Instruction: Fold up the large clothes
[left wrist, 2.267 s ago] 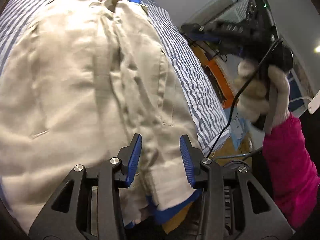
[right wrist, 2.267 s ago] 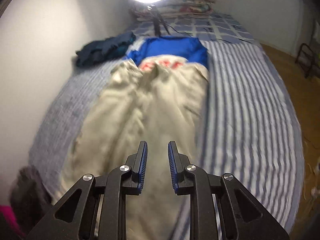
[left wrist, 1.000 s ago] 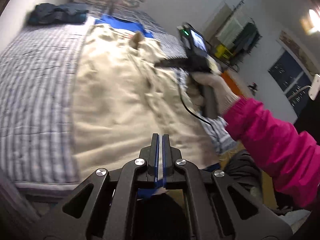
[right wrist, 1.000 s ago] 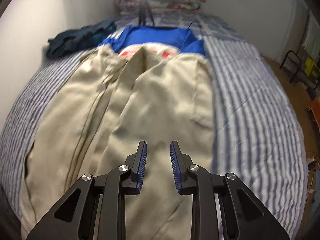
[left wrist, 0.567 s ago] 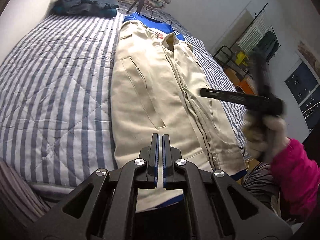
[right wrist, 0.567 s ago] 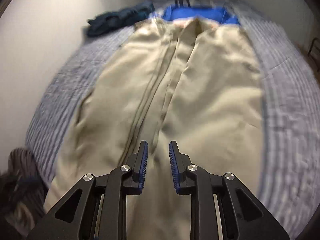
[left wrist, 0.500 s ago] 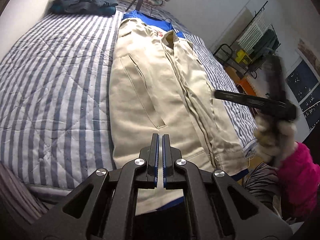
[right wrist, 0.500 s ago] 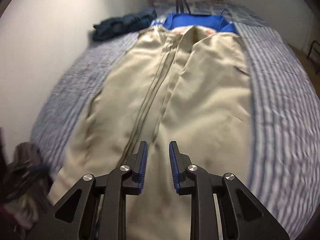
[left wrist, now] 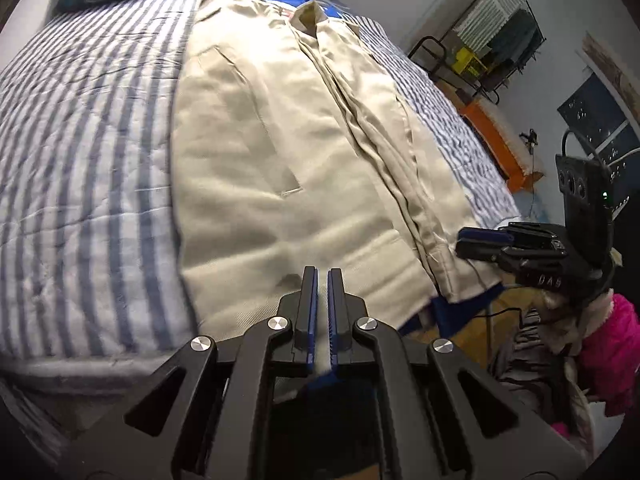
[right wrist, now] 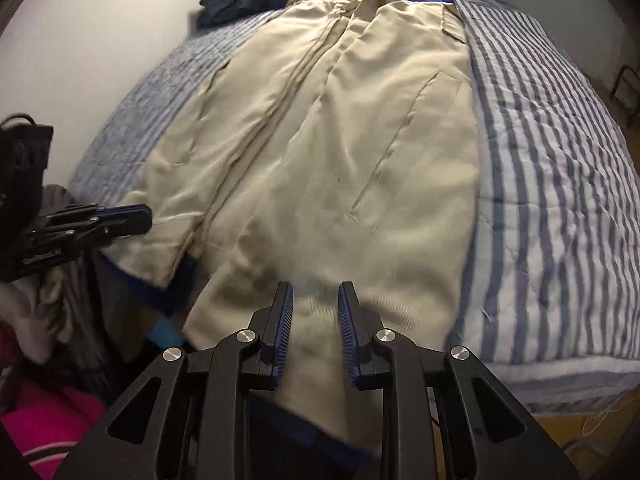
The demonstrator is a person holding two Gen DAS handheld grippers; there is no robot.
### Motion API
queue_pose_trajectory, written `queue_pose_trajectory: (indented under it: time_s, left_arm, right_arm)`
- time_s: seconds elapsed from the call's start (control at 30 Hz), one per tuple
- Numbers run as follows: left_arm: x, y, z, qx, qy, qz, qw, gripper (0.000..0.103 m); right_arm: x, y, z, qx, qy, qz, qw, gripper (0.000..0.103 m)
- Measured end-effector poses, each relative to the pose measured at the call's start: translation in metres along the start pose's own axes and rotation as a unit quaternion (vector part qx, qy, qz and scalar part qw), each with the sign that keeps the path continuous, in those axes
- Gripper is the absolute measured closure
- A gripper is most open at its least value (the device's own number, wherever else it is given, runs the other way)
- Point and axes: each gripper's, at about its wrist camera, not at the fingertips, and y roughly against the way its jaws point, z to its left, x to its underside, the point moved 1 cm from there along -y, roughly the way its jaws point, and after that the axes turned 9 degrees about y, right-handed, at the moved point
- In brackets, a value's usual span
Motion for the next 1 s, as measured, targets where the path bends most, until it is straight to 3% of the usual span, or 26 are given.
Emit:
queue_pose_trajectory:
  time_s: [0.03, 0.07, 0.1, 0.13, 0.17, 0.23, 0.4, 0.47, 0.53, 0.57, 0.63, 0.87, 0.9, 0.93, 1.0]
  left_arm:
    - [-0.001, 0.007, 0.006, 0.002, 0.013, -0.004, 0.9999, 0.074]
    - [-0.001, 0.014, 0.014, 0.008, 0.031, -0.012, 0.9994, 0.059]
    - [-0.003, 0.021, 0.024, 0.011, 0.051, -0.026, 0.9983, 0.037]
    - [-0.004, 0.026, 0.031, 0.010, 0.069, -0.037, 0.9968, 0.032]
    - [-0.005, 0.028, 0.040, 0.009, 0.087, -0.041, 0.9953, 0.032]
    - [-0.008, 0.025, 0.056, 0.018, 0.123, -0.033, 0.9917, 0.032]
    - [-0.004, 0.002, 0.079, 0.063, 0.186, 0.016, 0.9805, 0.032]
    - [-0.002, 0.002, 0.075, 0.063, 0.171, 0.014, 0.9832, 0.032]
    - [0.003, -0.002, 0.067, 0.078, 0.160, 0.036, 0.9833, 0.054]
    - [0.006, -0.006, 0.061, 0.080, 0.156, 0.049, 0.9833, 0.057]
    - [0.009, -0.008, 0.050, 0.083, 0.140, 0.054, 0.9852, 0.057]
    - [0.007, -0.022, 0.040, 0.090, 0.136, 0.066, 0.9845, 0.060]
    - [0.007, -0.020, 0.038, 0.086, 0.130, 0.063, 0.9858, 0.071]
    - [0.007, -0.018, 0.036, 0.087, 0.129, 0.060, 0.9860, 0.076]
    - [0.006, -0.012, 0.035, 0.093, 0.133, 0.056, 0.9852, 0.081]
  right_arm:
    - [0.002, 0.008, -0.006, 0.001, -0.010, -0.005, 1.000, 0.081]
    - [0.005, 0.015, -0.009, 0.008, -0.017, -0.009, 1.000, 0.075]
    - [0.008, 0.024, -0.019, 0.021, -0.030, -0.019, 0.999, 0.060]
    - [0.010, 0.030, -0.027, 0.029, -0.043, -0.030, 0.998, 0.049]
    - [0.013, 0.033, -0.036, 0.034, -0.057, -0.040, 0.997, 0.032]
    - [0.020, 0.037, -0.058, 0.034, -0.100, -0.051, 0.993, 0.030]
    - [0.032, 0.015, -0.079, -0.048, -0.148, -0.023, 0.988, 0.030]
    - [0.034, 0.007, -0.073, -0.058, -0.145, -0.012, 0.988, 0.031]
    - [0.033, 0.003, -0.068, -0.087, -0.140, -0.009, 0.986, 0.031]
    - [0.033, 0.003, -0.065, -0.103, -0.140, -0.009, 0.985, 0.034]
    - [0.033, -0.002, -0.062, -0.146, -0.148, -0.003, 0.978, 0.039]
    - [0.033, -0.015, -0.053, -0.173, -0.151, 0.013, 0.973, 0.040]
    - [0.033, -0.015, -0.052, -0.171, -0.152, 0.013, 0.973, 0.056]
    - [0.033, -0.015, -0.052, -0.165, -0.153, 0.017, 0.974, 0.069]
    - [0.031, -0.017, -0.054, -0.168, -0.160, 0.025, 0.972, 0.080]
